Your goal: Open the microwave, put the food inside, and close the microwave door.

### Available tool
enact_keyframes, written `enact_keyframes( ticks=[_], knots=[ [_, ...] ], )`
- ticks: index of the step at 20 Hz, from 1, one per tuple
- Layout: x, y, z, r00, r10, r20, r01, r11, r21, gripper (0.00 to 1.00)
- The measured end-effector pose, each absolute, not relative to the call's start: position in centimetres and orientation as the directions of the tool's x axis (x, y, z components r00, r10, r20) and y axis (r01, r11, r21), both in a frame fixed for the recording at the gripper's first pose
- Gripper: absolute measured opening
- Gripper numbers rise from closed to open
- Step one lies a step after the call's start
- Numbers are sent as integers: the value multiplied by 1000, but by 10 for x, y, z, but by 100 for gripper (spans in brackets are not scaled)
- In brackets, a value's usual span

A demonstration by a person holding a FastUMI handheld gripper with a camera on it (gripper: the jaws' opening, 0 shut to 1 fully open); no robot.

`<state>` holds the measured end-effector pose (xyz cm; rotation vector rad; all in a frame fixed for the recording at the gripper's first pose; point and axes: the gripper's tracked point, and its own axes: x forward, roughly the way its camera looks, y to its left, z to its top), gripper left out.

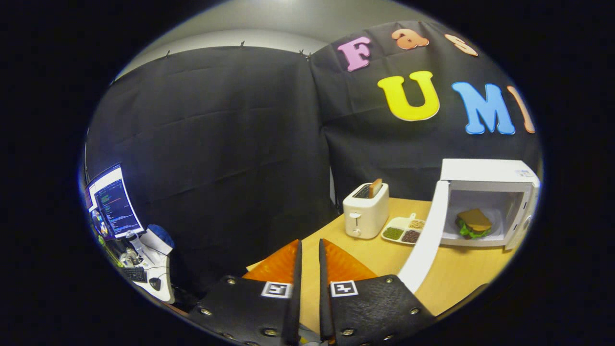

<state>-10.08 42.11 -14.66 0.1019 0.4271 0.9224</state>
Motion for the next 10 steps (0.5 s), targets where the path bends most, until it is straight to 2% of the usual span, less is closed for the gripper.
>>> enact_keyframes(
  ticks=[1, 5, 10],
  knots=[
    [-105, 430, -161, 492, 803, -336, -764, 583, 275, 0],
    [-124, 434, -197, 441, 794, -419, -779, 570, 260, 0],
    [-117, 423, -239, 443, 747, -496, -756, 608, 241, 0]
  ],
)
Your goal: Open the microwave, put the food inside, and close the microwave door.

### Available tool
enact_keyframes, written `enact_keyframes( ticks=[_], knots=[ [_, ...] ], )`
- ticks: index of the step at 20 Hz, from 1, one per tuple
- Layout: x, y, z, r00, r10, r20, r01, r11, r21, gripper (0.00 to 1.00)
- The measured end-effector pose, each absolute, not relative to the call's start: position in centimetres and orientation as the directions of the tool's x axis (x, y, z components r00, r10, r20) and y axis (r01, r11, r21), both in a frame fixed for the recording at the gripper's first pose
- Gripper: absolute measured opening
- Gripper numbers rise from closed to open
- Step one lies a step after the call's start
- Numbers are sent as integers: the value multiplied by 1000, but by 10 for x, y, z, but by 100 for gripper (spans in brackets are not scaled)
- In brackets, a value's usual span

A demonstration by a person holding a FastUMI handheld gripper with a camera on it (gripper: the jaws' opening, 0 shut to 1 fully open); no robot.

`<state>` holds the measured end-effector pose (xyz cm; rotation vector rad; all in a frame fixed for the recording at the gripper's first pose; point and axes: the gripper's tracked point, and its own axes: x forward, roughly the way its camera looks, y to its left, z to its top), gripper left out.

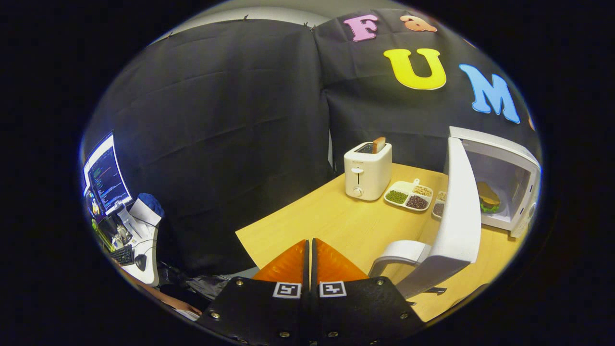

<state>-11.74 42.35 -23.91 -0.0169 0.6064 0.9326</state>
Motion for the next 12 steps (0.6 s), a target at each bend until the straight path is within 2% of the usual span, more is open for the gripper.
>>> enact_keyframes(
  ticks=[12],
  knots=[
    [-105, 393, -256, 478, 695, -537, -698, 672, 249, 0]
  ],
)
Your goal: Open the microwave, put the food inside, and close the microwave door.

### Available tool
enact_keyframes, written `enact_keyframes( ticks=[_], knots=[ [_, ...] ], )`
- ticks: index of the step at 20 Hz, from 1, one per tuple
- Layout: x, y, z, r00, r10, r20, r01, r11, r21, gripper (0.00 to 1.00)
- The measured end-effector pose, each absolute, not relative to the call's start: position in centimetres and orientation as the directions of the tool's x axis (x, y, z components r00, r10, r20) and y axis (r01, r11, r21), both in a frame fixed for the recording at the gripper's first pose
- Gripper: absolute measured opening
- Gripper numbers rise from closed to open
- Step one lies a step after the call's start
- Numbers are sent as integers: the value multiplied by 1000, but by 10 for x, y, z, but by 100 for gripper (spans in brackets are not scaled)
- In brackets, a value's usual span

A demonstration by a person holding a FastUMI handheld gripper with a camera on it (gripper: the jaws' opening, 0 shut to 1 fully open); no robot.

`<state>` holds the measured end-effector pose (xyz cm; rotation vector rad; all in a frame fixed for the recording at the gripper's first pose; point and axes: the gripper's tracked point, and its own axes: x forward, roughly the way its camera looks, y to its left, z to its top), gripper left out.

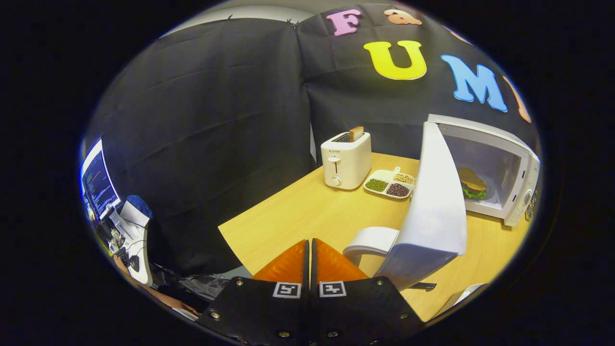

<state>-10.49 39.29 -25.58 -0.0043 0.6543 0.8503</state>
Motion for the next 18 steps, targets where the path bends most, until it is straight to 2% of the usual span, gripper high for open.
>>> enact_keyframes(
  ticks=[12, 18],
  knots=[
    [-100, 330, -261, 533, 619, -577, -641, 741, 202, 0],
    [-75, 293, -260, 600, 551, -580, -575, 801, 166, 0]
  ],
)
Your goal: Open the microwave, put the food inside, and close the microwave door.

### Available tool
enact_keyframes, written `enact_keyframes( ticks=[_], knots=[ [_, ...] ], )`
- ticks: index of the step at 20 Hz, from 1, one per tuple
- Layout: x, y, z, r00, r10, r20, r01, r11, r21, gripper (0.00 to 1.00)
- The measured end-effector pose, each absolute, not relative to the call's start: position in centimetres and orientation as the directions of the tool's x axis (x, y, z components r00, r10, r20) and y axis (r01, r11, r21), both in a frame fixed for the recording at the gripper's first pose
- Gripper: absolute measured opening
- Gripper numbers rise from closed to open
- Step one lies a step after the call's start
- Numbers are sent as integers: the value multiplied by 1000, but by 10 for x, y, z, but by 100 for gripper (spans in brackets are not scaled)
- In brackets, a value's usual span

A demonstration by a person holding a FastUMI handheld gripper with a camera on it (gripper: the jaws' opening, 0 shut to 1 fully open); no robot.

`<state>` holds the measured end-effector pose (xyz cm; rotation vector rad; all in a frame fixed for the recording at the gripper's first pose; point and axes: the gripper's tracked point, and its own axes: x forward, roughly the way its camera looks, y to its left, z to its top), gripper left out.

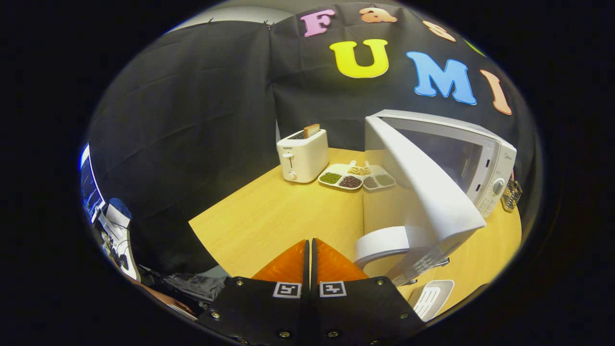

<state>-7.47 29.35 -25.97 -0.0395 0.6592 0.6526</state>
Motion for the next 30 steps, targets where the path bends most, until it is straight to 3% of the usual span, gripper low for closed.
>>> enact_keyframes(
  ticks=[15, 30],
  knots=[
    [23, 172, -271, 749, 314, -584, -334, 939, 76, 0],
    [110, 90, -280, 793, 178, -583, -166, 983, 75, 0]
  ],
)
